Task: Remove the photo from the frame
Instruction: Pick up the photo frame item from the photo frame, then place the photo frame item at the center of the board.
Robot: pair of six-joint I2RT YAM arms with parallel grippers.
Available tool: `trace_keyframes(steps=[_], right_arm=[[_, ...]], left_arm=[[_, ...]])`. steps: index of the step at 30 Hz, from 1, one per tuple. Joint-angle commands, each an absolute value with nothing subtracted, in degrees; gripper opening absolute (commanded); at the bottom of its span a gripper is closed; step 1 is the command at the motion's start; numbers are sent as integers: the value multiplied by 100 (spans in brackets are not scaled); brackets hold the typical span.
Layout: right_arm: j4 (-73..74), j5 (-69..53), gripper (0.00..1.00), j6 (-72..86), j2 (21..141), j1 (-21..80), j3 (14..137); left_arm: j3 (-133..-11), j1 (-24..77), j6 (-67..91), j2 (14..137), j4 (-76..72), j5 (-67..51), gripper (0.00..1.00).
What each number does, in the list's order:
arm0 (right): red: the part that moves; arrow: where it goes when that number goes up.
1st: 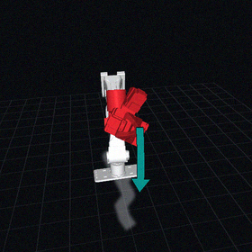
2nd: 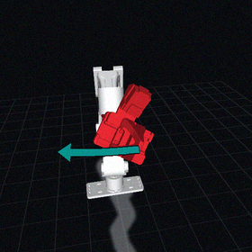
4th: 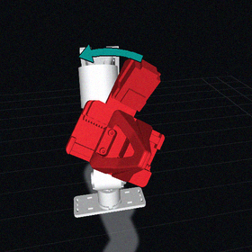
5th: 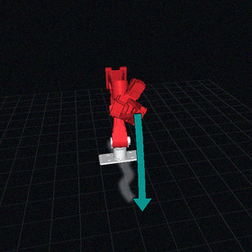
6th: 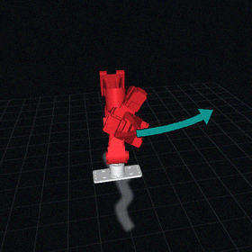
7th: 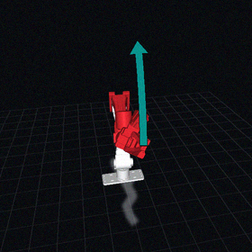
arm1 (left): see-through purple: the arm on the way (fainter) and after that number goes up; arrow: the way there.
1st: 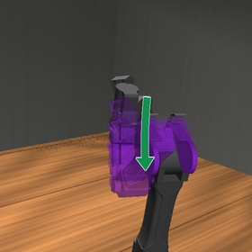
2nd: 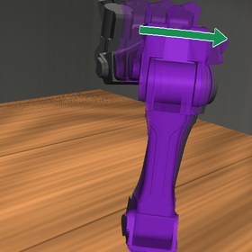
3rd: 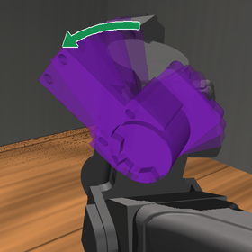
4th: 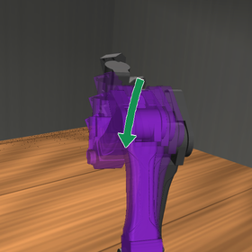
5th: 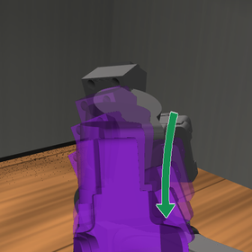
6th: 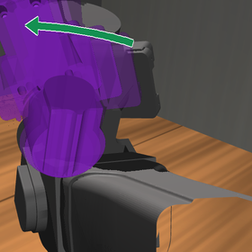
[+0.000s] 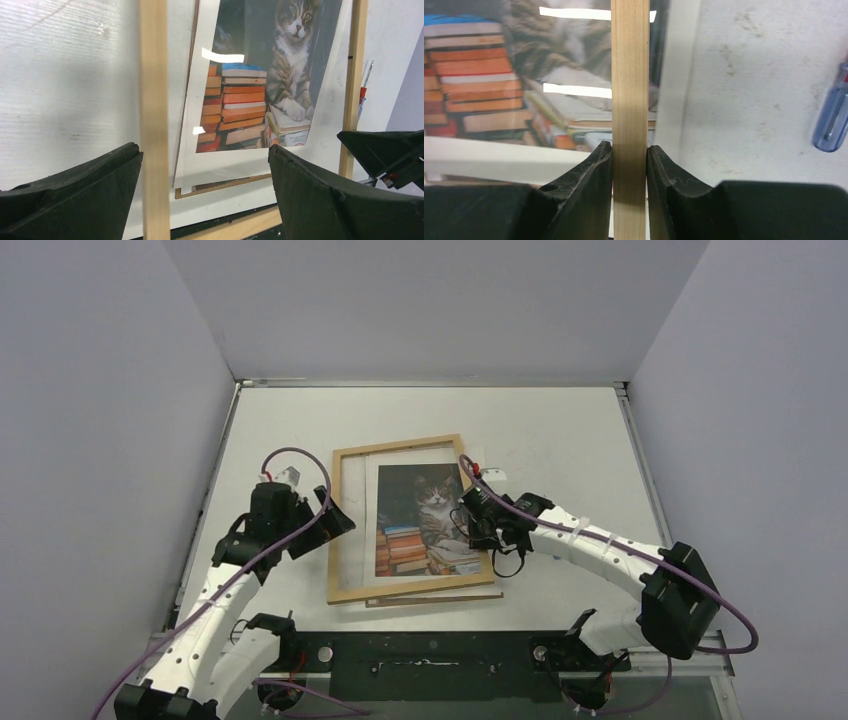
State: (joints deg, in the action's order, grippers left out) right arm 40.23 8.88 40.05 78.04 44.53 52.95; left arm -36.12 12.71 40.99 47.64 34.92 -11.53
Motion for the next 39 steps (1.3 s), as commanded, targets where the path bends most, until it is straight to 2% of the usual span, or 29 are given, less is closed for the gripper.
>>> trace_keyframes(steps=[1, 15, 26, 31, 33, 34, 39], right_arm=[[3753, 1420, 0, 4678, 7739, 5060, 5858], [2884, 2046, 0, 6030, 8828, 6041, 6020], [2218, 1802, 1, 6550, 9879, 6439, 6364], [1947, 1512, 22, 6634, 10039, 6458, 6326], [1976, 1506, 36, 6515, 9922, 6453, 6285], [2036, 1555, 43, 6454, 9795, 6457, 6253], [2779, 2207, 61, 6211, 8772, 6416, 5901]], left_arm=[[-4173, 1279, 3771, 4579, 4249, -618, 97], [-4926, 1270, 4138, 4010, 5537, 697, 97], [-4421, 1261, 4328, 4105, 4912, -171, 97], [-3856, 1259, 4607, 4199, 4282, -750, 97], [-3661, 1262, 4683, 4274, 4054, -987, 97], [-3584, 1264, 4711, 4317, 3953, -1053, 97], [-3236, 1267, 4729, 4590, 3344, -1505, 97]])
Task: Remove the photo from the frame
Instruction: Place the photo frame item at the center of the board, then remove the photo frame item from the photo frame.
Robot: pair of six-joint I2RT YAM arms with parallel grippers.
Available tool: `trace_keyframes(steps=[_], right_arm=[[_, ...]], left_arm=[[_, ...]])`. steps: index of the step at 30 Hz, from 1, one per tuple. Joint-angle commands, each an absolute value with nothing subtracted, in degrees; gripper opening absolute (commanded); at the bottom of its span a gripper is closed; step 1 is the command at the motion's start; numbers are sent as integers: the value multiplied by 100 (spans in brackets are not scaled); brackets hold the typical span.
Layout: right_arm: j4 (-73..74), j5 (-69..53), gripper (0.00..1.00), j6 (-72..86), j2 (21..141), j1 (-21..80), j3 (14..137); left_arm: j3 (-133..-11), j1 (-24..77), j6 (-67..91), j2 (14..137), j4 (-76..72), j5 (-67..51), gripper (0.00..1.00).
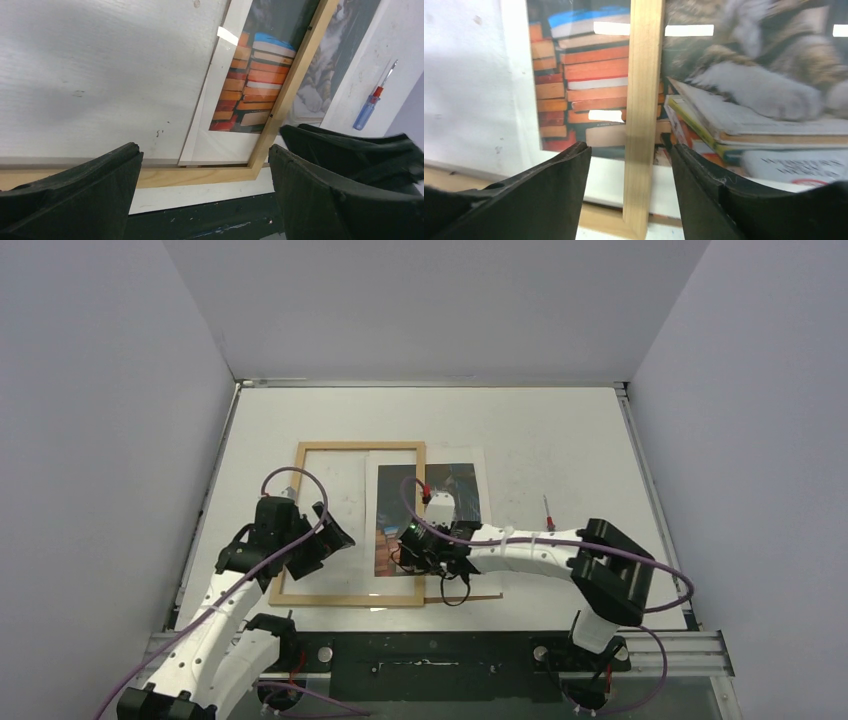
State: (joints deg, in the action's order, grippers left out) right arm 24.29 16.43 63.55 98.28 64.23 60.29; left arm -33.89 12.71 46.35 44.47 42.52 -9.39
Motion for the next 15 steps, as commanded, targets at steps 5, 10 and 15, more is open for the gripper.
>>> trace_keyframes(steps=[5, 10, 15], right_arm=[[3511, 2586, 74, 6216, 7449, 6089, 5063], [3544, 1648, 75, 6229, 6083, 5235, 3800], [3434, 788, 74, 6231, 5396, 4626, 3087]], left_arm=[[-2986, 1327, 4632, 4883, 2643, -2105, 97], [-2903, 1629, 4544, 5160, 2228, -2193, 97], [-2943, 2210, 4623, 5548, 1948, -1905, 97]])
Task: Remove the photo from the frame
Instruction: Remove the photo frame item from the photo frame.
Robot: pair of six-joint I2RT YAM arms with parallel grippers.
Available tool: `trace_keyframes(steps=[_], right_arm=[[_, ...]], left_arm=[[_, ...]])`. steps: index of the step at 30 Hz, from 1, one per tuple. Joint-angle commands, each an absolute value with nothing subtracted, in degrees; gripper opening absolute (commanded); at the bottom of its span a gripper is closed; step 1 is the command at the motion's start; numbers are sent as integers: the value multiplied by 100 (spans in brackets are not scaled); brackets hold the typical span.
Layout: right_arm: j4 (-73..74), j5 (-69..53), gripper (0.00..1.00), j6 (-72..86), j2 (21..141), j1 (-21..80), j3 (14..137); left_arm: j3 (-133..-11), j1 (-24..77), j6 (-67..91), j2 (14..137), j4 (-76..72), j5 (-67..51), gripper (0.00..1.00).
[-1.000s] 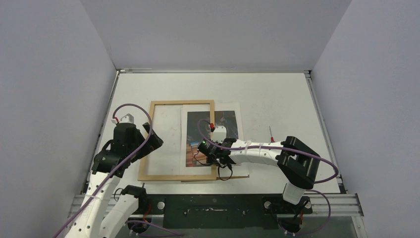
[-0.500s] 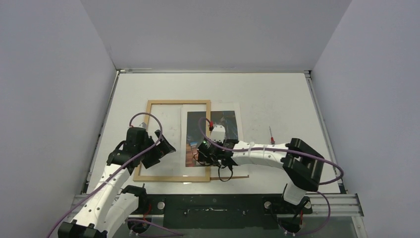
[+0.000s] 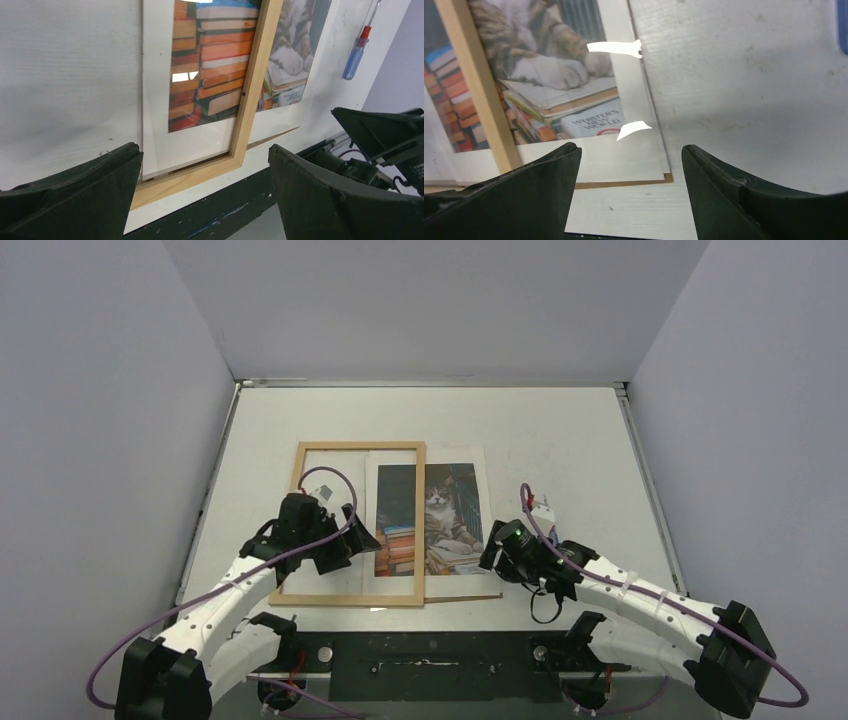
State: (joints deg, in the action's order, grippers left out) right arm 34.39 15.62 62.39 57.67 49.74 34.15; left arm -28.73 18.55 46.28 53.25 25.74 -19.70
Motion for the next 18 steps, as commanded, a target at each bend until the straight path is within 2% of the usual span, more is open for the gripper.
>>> trace_keyframes(steps=[1, 11, 16, 18], right_arm=[[3399, 660, 74, 6207, 5353, 4490, 2993], [2680, -137, 67, 6261, 5493, 4071, 2386], [2354, -291, 59, 6352, 5679, 4043, 2212], [2342, -288, 52, 6354, 5726, 4041, 2215]], left_arm=[[-2948, 2336, 4652, 5664, 1902, -1853, 97], [-2821, 2575, 4718, 6015, 1574, -1878, 97], [-2706, 2616, 4752, 6188, 1331, -1993, 97], [-2649, 2649, 4784, 6269, 1239, -2008, 97]])
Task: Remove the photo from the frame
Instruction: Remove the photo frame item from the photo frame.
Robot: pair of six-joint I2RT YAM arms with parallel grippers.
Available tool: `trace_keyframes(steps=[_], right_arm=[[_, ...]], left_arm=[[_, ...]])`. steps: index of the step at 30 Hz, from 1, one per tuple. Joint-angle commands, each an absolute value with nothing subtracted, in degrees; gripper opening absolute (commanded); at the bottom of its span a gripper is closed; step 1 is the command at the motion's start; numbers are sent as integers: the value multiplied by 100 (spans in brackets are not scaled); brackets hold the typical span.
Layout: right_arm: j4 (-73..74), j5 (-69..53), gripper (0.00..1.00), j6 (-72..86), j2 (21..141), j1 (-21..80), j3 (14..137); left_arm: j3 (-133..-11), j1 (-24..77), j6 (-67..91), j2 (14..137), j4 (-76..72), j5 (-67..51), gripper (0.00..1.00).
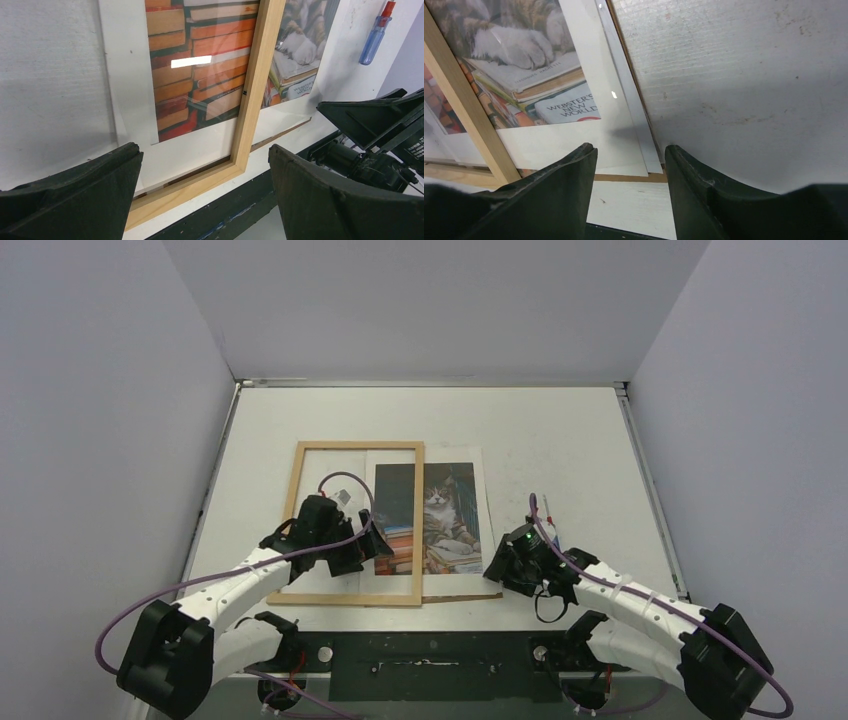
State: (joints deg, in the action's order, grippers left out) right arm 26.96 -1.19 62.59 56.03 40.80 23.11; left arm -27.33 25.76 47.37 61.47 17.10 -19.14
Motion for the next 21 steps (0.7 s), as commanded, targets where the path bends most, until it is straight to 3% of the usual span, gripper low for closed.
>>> trace_keyframes(steps=[1, 11, 21], right_arm=[[2372, -260, 50, 6359, 5723, 4043, 2241], [2577, -220, 16, 6299, 5540, 4029, 2542], [2812, -167, 2, 6150, 5529, 4032, 2777]], left_arm=[[-2627, 2658, 4801, 6289, 1199, -2017, 97], [-2522, 2689, 4869, 6345, 1066, -1995, 97], [-2523, 2690, 4885, 6368, 1046, -1987, 97]])
